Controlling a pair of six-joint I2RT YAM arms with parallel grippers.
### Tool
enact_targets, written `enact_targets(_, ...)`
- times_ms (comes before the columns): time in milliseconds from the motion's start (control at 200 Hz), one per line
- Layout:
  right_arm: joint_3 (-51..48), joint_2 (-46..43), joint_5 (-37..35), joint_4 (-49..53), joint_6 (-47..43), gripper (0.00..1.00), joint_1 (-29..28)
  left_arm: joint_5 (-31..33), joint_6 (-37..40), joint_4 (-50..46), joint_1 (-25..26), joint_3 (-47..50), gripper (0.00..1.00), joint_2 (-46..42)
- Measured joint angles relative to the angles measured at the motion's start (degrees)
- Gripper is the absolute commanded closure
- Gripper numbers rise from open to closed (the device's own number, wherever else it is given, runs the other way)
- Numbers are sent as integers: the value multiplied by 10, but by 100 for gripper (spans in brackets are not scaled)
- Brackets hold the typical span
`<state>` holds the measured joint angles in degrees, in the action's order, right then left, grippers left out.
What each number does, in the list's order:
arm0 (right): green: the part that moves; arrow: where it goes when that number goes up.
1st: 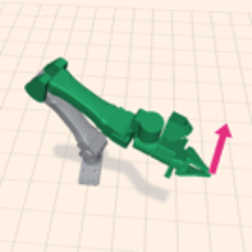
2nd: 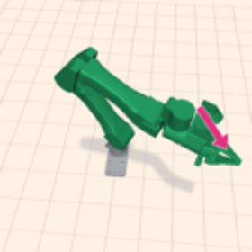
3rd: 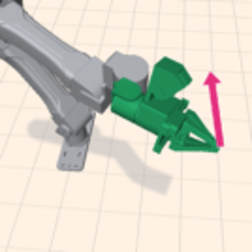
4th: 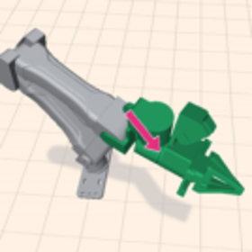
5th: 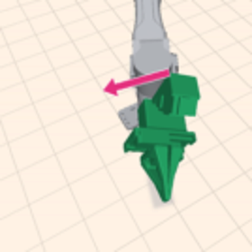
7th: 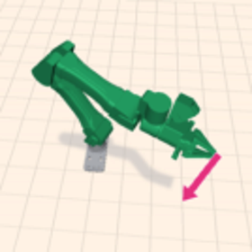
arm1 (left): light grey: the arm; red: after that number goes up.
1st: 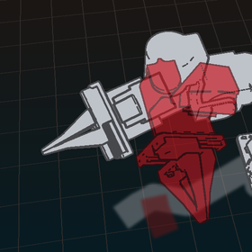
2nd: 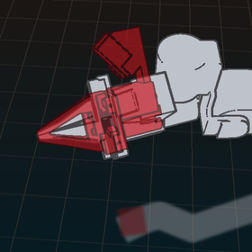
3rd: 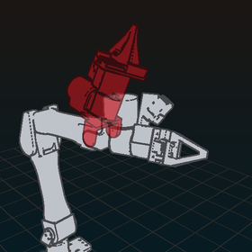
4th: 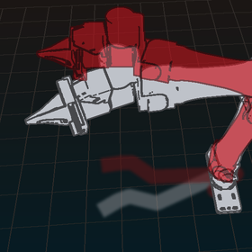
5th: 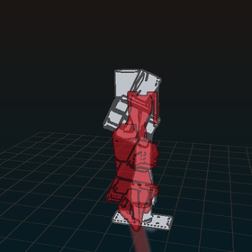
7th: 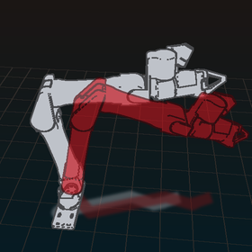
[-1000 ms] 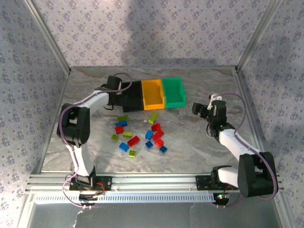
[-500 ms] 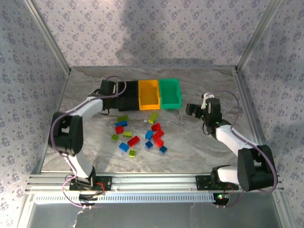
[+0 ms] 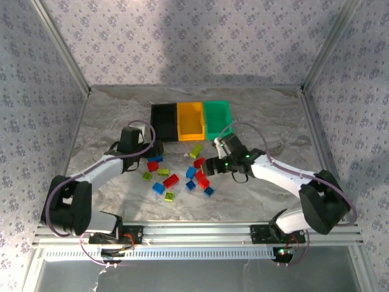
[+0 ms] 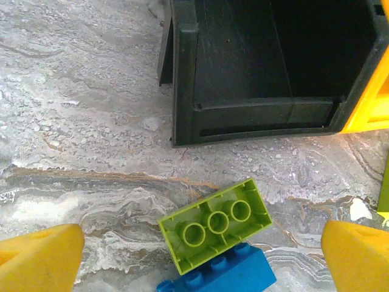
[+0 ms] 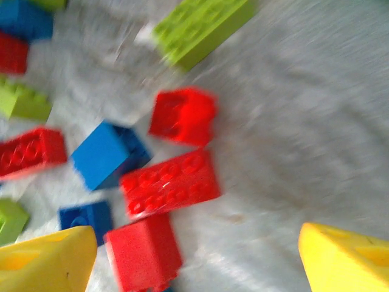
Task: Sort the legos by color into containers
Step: Pick up the lego from the bottom-center of the table.
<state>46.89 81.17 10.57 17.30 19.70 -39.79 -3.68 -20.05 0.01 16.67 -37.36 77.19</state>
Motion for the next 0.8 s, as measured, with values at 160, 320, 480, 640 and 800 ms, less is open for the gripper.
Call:
enact_targets(160,55,71,4,74,-26,27,-70,4,-22,49,0,48,0,-44)
enact_targets(320,75,105,-7,116,-38,28,-85,16,-30,63,0,52,0,-49)
enact_targets(480,103,130,-31,151,-50,30,-97,29,-34,63,0,56,0,-70)
enact_targets(640,121,148,-39,160,-57,45,-109,60,-38,67,0,78,0,-121)
enact_targets(800,124,159,-40,165,-66,57,-110,85,-45,67,-2,100,0,-150)
